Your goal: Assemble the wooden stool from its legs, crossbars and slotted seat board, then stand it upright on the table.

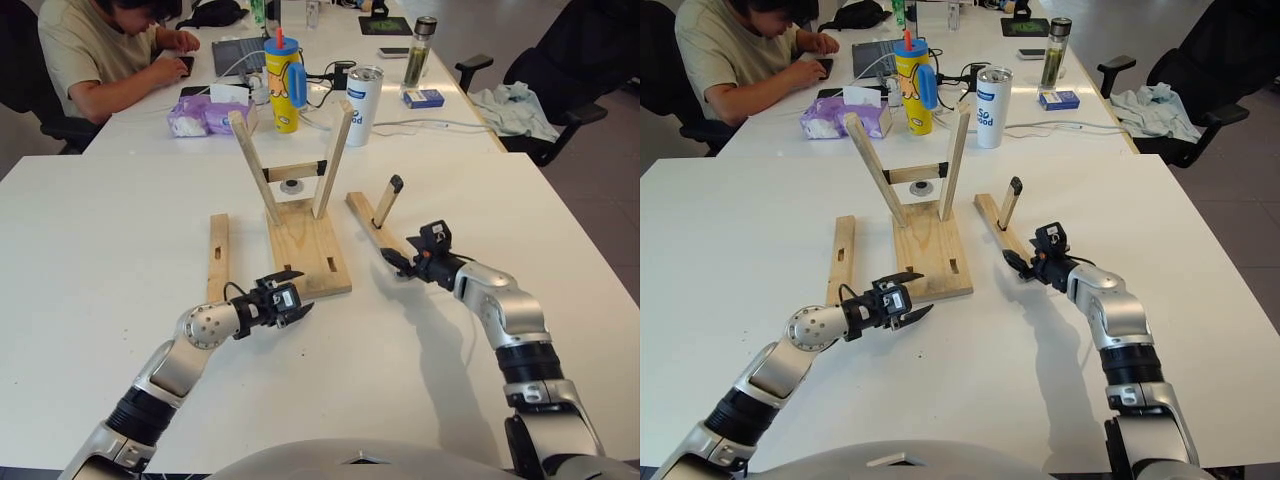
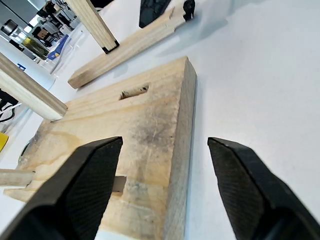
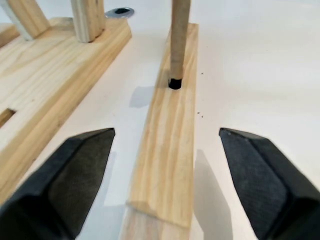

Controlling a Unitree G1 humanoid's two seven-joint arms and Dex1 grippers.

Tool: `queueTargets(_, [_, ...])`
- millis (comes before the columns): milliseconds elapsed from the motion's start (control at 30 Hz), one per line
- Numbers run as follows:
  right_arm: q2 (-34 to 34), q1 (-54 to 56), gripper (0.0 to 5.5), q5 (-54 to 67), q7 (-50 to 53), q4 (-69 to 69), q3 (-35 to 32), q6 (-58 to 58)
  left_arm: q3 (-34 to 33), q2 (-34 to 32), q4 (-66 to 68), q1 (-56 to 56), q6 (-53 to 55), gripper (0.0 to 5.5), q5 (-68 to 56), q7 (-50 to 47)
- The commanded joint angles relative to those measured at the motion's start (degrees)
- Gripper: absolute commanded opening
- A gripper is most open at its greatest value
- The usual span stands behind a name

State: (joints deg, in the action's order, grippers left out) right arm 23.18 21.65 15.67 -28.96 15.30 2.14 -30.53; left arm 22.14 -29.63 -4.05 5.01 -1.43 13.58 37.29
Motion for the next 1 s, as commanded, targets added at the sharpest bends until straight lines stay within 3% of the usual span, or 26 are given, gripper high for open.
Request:
queueTargets(33, [-0.94,3.55,3.88,-2.21,-0.77,5.75,1.27,-0.51,-0.02,-0.16,2.46,2.05,-0.49,3.17,1.29,-0.04])
queueTargets(100, [-1.07,4.4,3.88,-2.69,-1.96,7.44,2.06,-1.83,0.16,0.04,3.49,2.71,-0.34,3.17,0.96,0.93])
queueTargets(467, [-1.39,4.43,2.08,-2.81,-4.5,6.3,1.78,-6.18,2.89,-5.6,4.21,1.44,1.95,3.17,-4.13,15.7])
queueTargets(733, [-2.16,2.22,2.05,-2.87,-2.9,3.64,-1.53,-0.68,1.07,-8.62,7.78,3.53,-0.6,3.17,-3.73,15.74])
queueTargets(867, [-4.83,1.91,2.05,0.39,-0.31,1.35,-7.91,4.36,-1.0,-5.89,6.84,4.05,-3.05,3.17,-6.07,13.03])
queueTargets(1000, [-6.61,2.69,2.05,3.06,1.59,-0.65,-12.31,9.0,-8.08,0.01,4.98,5.24,-3.34,3.17,-13.93,6.84])
